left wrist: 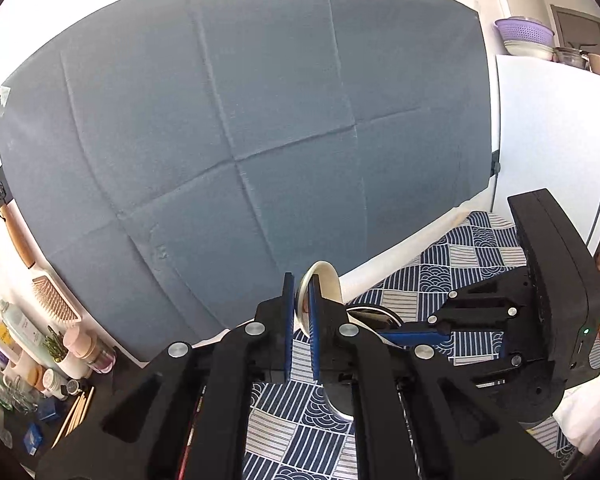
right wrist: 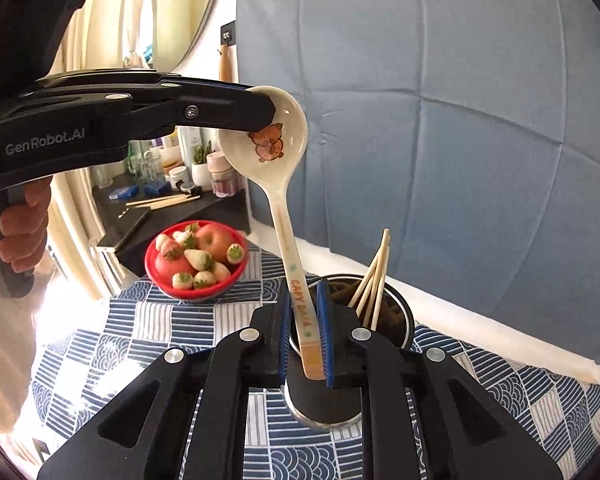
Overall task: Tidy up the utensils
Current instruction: 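Lift both spoons and carry them over the black holder, then open both tools to drop the spoons into the holder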
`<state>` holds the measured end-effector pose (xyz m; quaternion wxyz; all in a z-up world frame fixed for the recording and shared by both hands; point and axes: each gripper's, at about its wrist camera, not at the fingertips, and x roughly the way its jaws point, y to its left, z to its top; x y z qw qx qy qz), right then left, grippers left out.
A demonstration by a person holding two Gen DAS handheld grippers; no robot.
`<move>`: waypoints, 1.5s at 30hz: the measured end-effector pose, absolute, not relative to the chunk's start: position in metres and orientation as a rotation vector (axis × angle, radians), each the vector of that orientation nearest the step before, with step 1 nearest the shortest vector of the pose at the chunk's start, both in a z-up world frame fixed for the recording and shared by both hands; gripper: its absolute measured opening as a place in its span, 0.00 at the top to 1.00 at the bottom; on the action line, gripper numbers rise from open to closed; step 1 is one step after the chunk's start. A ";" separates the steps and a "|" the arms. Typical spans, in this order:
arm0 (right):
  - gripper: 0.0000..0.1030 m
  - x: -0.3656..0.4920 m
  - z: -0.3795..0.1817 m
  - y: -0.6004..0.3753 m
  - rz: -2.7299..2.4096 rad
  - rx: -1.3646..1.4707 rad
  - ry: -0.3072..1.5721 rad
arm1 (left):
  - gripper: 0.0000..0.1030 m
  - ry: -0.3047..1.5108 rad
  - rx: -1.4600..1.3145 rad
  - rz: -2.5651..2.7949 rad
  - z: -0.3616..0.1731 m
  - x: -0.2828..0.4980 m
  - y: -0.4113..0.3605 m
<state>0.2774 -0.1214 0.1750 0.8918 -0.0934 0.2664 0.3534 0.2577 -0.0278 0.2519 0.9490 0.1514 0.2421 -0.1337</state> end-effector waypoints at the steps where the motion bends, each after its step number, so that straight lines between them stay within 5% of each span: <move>1: 0.88 0.283 0.172 -0.121 0.730 -0.191 0.556 | 0.93 0.499 0.316 -0.267 0.250 0.262 -0.029; 31: 0.86 0.320 0.126 -0.130 0.697 -0.154 0.654 | 0.92 0.700 0.347 -0.285 0.195 0.312 -0.043; 32: 0.86 0.317 0.128 -0.131 0.696 -0.161 0.646 | 0.81 0.687 0.329 -0.286 0.196 0.308 -0.039; 33: 0.84 0.313 0.132 -0.133 0.686 -0.172 0.632 | 0.56 0.673 0.320 -0.286 0.197 0.304 -0.038; 35: 0.64 0.306 0.141 -0.138 0.670 -0.188 0.604 | 0.29 0.631 0.292 -0.268 0.200 0.294 -0.031; 37: 0.31 0.296 0.148 -0.147 0.668 -0.186 0.573 | 0.22 0.600 0.229 -0.282 0.205 0.287 -0.020; 39: 0.20 0.285 0.152 -0.158 0.638 -0.197 0.532 | 0.08 0.568 0.176 -0.264 0.209 0.279 -0.009; 45: 0.13 0.263 0.152 -0.188 0.550 -0.242 0.492 | 0.06 0.523 0.153 -0.214 0.200 0.253 0.003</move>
